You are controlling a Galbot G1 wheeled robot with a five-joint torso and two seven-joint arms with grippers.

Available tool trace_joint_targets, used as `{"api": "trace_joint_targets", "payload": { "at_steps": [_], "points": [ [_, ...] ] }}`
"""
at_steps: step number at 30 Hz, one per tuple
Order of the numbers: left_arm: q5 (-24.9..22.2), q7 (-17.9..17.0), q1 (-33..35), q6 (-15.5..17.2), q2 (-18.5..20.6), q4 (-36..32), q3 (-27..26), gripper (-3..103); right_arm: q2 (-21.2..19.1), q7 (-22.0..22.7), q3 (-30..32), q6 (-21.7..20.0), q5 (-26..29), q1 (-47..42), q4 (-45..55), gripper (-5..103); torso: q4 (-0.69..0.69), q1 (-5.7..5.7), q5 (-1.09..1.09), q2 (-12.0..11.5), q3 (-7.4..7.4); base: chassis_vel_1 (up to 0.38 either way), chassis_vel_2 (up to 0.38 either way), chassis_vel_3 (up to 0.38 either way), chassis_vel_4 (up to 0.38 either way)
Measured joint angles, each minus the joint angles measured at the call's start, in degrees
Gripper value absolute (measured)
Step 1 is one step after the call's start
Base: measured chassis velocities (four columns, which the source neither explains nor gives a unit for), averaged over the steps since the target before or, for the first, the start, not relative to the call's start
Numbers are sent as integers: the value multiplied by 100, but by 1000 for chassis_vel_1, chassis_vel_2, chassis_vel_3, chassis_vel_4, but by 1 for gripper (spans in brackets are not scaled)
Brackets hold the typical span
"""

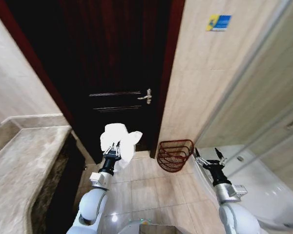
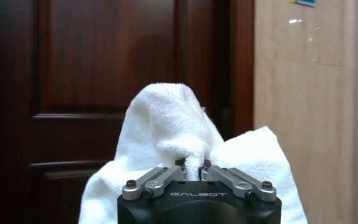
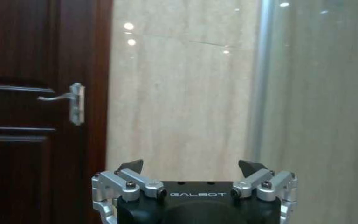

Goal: Discard the used towel into the hamper.

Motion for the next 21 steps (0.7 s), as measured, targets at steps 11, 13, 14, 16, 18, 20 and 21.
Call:
{"api": "trace_joint_targets", "payload": {
  "at_steps": [11, 13, 14, 16, 18, 20, 21],
  "points": [
    [12, 0, -10, -5, -20, 20, 5, 6, -7, 16, -1, 11, -3, -1, -29, 100, -1, 0, 0, 0, 0, -87, -97, -103, -95],
    [10, 0, -11, -5, -20, 28, 6, 6, -8, 19, -1, 13, -3, -1, -33, 100, -2, 0, 0, 0, 0, -110, -102, -104, -107],
    [8, 7, -12, -7, -21, 37, 6, 6, -8, 21, -2, 15, -3, -2, -36, 100, -2, 0, 1, 0, 0, -107, -95, -63, -83],
    [-33, 13, -16, -25, -37, 60, 8, 6, -3, 27, -7, 45, -3, -1, -53, 100, -2, 0, 0, 0, 0, -69, -44, -44, -51],
    [-66, 2, -17, -39, -47, 70, 15, 6, 1, 27, -13, 86, -3, 0, -71, 100, -1, 0, 0, 0, 0, -34, -14, -13, -26],
    [-103, -16, -18, -69, -58, 86, 17, 6, 4, 20, -23, 139, -3, 5, -94, 100, 1, 1, 0, 0, 0, 0, 0, 0, 0],
    [-113, -23, -18, -80, -62, 88, 14, 6, 9, 15, -32, 162, -3, 9, -109, 100, 1, 1, 0, 0, 0, 0, 0, 0, 0]
  ]
}}
